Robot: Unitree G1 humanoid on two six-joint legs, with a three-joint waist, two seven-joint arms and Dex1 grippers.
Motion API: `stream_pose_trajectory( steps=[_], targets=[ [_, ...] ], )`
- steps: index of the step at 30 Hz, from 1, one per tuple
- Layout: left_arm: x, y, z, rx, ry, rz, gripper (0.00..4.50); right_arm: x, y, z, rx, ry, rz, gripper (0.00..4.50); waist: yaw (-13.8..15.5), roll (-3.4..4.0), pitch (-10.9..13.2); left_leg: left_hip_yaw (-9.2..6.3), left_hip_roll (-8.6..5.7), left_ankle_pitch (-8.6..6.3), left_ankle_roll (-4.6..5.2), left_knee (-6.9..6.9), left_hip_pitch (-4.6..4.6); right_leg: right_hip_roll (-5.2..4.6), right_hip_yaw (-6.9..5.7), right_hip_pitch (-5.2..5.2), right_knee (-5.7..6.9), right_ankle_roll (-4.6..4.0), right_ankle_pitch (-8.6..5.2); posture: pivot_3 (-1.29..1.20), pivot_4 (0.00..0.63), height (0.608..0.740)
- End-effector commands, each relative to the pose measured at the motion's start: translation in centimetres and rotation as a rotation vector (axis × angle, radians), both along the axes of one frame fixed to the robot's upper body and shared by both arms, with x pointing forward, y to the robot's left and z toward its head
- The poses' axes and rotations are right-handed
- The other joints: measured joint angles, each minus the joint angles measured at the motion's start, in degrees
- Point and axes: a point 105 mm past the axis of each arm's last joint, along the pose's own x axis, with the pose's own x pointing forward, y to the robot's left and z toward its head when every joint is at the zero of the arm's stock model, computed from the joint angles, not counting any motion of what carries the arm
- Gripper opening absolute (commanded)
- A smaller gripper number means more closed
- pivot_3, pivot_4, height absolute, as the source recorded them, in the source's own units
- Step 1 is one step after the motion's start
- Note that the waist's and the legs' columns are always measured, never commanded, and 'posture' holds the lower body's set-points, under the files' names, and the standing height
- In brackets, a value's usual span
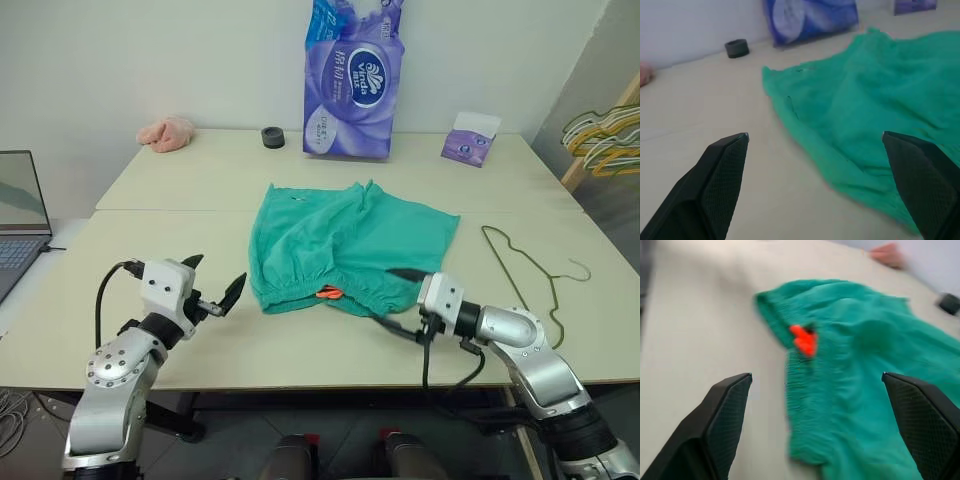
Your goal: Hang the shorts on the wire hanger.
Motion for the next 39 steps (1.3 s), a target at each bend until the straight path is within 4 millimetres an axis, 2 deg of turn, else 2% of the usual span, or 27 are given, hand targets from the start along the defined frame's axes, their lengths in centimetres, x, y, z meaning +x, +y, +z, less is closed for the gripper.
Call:
stream_pose_trajectory(
  steps=[1, 8, 11, 14, 21, 24, 26, 28, 30, 33, 36, 39],
  targets=[
    [-0.2, -0.6, 0.7, 0.000, 0.010, -0.088, 4.50, 0.2, 0.9, -0.5, -0.086, -0.084, 0.052, 4.45, 0.0, -0.01, 0.0, 0.00, 0.01, 0.00, 0.00, 0.00, 0.00, 0.00, 0.00, 0.00, 0.00, 0.00, -0.01, 0.02, 0.079, 0.740],
    [-0.3, -1.0, 1.3, 0.015, 0.039, -0.157, 4.50, 4.0, 0.8, -2.9, -0.255, -0.168, -0.080, 4.45, 0.0, 0.02, 0.0, 0.01, 0.03, 0.00, -0.01, 0.00, 0.00, -0.02, 0.03, -0.01, 0.01, -0.29, 0.14, 0.02, 0.078, 0.740],
    [-0.2, -1.2, 1.4, 0.016, 0.039, -0.161, 4.50, 4.6, 0.8, -3.0, -0.275, -0.188, -0.096, 4.45, 0.0, 0.01, 0.0, 0.00, 0.03, 0.00, -0.01, 0.00, 0.01, -0.03, 0.04, -0.01, 0.02, -0.30, 0.14, 0.02, 0.077, 0.740],
    [-0.2, -1.2, 1.5, 0.020, 0.038, -0.158, 4.50, 4.9, 0.9, -2.6, -0.279, -0.221, -0.103, 3.52, 0.0, 0.01, 0.0, -0.02, 0.01, 0.00, -0.01, 0.00, 0.01, -0.03, 0.05, 0.00, 0.01, -0.30, 0.14, 0.03, 0.076, 0.740],
    [-0.1, -1.3, 1.4, 0.019, 0.038, -0.152, 4.50, 4.5, 1.3, -1.7, -0.285, -0.298, -0.038, 1.01, -0.1, 0.02, 0.0, -0.02, 0.03, 0.00, -0.01, 0.00, 0.01, -0.05, 0.07, 0.00, 0.02, -0.30, 0.14, 0.02, 0.077, 0.740],
    [-0.2, -1.5, 1.3, 0.013, 0.046, -0.164, 4.50, 4.1, 1.1, -1.5, -0.300, -0.308, 0.012, 0.08, -0.1, 0.02, 0.0, -0.01, 0.02, 0.00, -0.01, 0.00, 0.01, -0.04, 0.05, 0.00, 0.01, -0.30, 0.14, 0.01, 0.077, 0.740],
    [-0.4, -1.8, 1.1, 0.011, 0.059, -0.182, 4.50, 3.5, 0.1, -1.6, -0.343, -0.302, 0.082, 0.02, 0.0, 0.03, 0.0, -0.01, 0.01, 0.00, -0.01, 0.00, 0.00, -0.04, 0.05, 0.00, 0.01, -0.30, 0.14, 0.01, 0.077, 0.740],
    [-0.7, -2.1, 0.9, 0.006, 0.077, -0.204, 4.50, 3.5, -2.1, -1.7, -0.415, -0.288, 0.133, 0.02, 0.0, 0.06, 0.0, -0.01, -0.02, 0.00, -0.01, 0.00, 0.00, -0.04, 0.05, 0.01, 0.00, -0.29, 0.14, 0.01, 0.077, 0.740],
    [-1.0, -2.5, 0.6, 0.006, 0.097, -0.230, 4.50, 6.4, -7.1, -0.5, -0.569, -0.315, 0.069, 0.02, -0.1, 0.14, 0.1, 0.01, -0.02, 0.00, 0.00, 0.01, 0.02, -0.04, 0.03, 0.03, -0.02, -0.28, 0.14, 0.00, 0.078, 0.740],
    [-1.0, -2.7, 0.4, 0.005, 0.106, -0.242, 4.50, 9.3, -10.6, 1.9, -0.655, -0.377, -0.024, 0.02, -0.3, 0.42, 0.3, 0.21, -0.06, 0.01, 0.01, 0.02, 0.06, -0.05, 0.06, 0.02, -0.03, -0.39, 0.09, -0.01, 0.078, 0.740],
    [-1.1, -3.2, 0.1, -0.002, 0.116, -0.264, 4.50, 10.4, -11.2, 3.6, -0.657, -0.395, -0.033, 0.02, -1.1, 0.40, 0.3, 0.14, 0.09, 0.00, 0.00, -0.02, 0.06, -0.04, 0.10, 0.00, -0.01, -0.39, 0.10, -0.02, 0.079, 0.740],
    [-1.0, -3.6, -0.1, -0.009, 0.126, -0.284, 4.50, 9.3, -10.3, 3.2, -0.652, -0.389, 0.070, 0.02, -1.6, 0.36, 0.3, 0.08, 0.26, 0.00, 0.00, -0.24, 0.12, -0.02, 0.12, 0.00, -0.01, -0.53, 0.04, -0.03, 0.081, 0.740]
  ],
)
